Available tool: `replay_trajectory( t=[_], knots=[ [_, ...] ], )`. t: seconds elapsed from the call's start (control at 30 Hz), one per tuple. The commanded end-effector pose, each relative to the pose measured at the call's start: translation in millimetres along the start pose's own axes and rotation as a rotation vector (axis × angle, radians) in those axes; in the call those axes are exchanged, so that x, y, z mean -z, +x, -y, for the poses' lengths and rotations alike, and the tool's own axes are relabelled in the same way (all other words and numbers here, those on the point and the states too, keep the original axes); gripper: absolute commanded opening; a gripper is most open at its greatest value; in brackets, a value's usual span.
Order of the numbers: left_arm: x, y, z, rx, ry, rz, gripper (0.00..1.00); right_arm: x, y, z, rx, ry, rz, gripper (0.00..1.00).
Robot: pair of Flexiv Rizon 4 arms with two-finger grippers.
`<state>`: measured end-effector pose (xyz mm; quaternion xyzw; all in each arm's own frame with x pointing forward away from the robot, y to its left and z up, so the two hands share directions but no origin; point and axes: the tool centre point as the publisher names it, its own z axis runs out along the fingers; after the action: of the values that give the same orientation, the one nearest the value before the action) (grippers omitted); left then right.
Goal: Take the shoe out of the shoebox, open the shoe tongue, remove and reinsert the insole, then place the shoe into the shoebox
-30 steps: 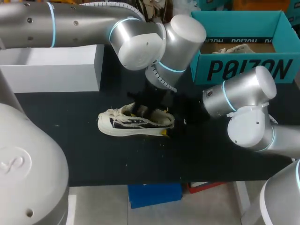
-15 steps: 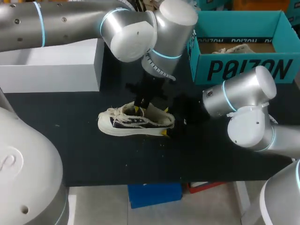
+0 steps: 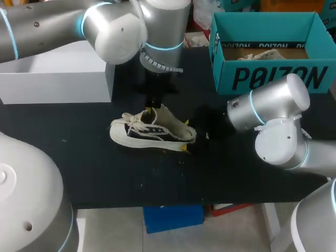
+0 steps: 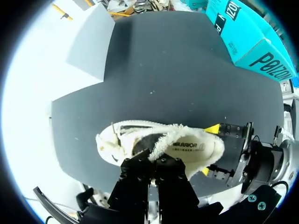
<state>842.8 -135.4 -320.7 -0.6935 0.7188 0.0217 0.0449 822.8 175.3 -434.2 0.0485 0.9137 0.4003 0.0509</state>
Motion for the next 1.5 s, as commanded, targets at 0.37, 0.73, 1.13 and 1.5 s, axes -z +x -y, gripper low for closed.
replay_trajectory(
  t=[0.37,0.73,1.13,1.5],
  knots=[
    [-0.6,-37.0,-5.2,0.071,0.009,-0.234,0.00,-3.3,1.1,1.1,0.001,0.003,0.001,0.00],
    [-4.6,-60.5,-6.6,0.113,0.019,-0.299,0.00,-3.3,1.1,1.1,0.001,0.003,0.001,0.00],
    [-16.7,-69.4,-14.2,0.125,-0.007,-0.345,0.00,-3.3,1.1,1.1,0.001,0.003,0.001,0.00],
    [-27.7,-80.9,-18.2,0.140,-0.032,-0.355,0.00,-3.3,1.1,1.1,0.001,0.003,0.001,0.00]
  ],
)
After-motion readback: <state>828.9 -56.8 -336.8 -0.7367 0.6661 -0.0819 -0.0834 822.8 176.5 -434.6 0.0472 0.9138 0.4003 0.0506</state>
